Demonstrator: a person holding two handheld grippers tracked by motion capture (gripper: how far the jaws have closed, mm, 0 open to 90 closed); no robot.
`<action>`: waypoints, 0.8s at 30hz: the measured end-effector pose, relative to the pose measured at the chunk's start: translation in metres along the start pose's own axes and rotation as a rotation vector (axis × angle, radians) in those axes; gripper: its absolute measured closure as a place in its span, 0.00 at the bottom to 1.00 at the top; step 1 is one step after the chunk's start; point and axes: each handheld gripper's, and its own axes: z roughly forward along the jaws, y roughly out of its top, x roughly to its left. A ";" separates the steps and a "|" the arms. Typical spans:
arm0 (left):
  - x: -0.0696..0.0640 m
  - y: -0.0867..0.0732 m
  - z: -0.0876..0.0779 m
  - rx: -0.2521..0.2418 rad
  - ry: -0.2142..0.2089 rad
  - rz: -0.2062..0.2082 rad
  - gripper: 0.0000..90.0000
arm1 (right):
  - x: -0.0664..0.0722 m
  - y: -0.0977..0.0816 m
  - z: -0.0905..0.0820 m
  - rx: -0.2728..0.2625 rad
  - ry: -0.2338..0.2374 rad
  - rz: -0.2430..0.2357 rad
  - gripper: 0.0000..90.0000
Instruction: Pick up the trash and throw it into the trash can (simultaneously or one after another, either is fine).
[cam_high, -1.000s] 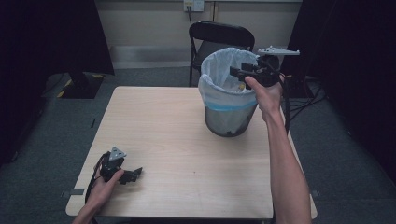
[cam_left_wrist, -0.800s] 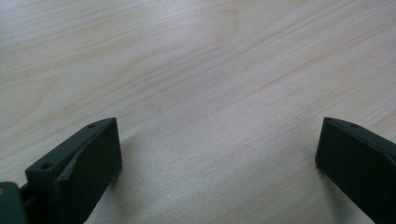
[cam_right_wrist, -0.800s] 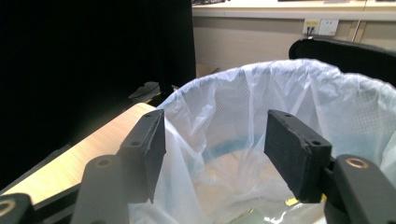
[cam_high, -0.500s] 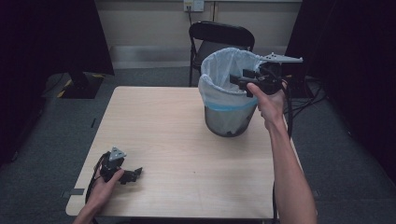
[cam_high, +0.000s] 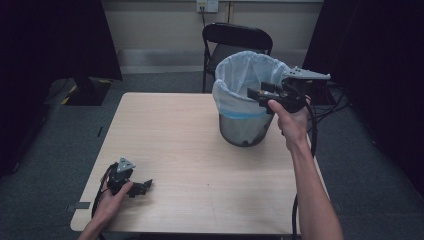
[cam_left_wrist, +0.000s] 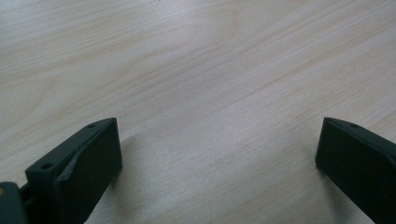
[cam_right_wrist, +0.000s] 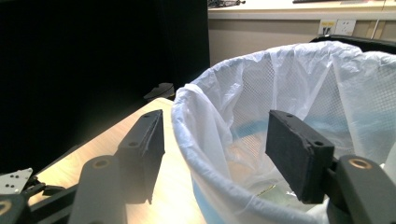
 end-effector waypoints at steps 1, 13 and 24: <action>0.000 0.000 0.000 0.000 0.000 0.002 0.00 | 0.003 -0.002 -0.004 -0.006 0.014 -0.001 0.41; 0.000 0.000 0.000 0.000 0.000 0.001 0.00 | 0.022 -0.021 -0.021 -0.013 0.010 -0.024 0.40; 0.000 0.000 0.000 0.000 0.000 0.001 0.00 | 0.035 -0.056 -0.025 0.041 0.018 -0.027 0.32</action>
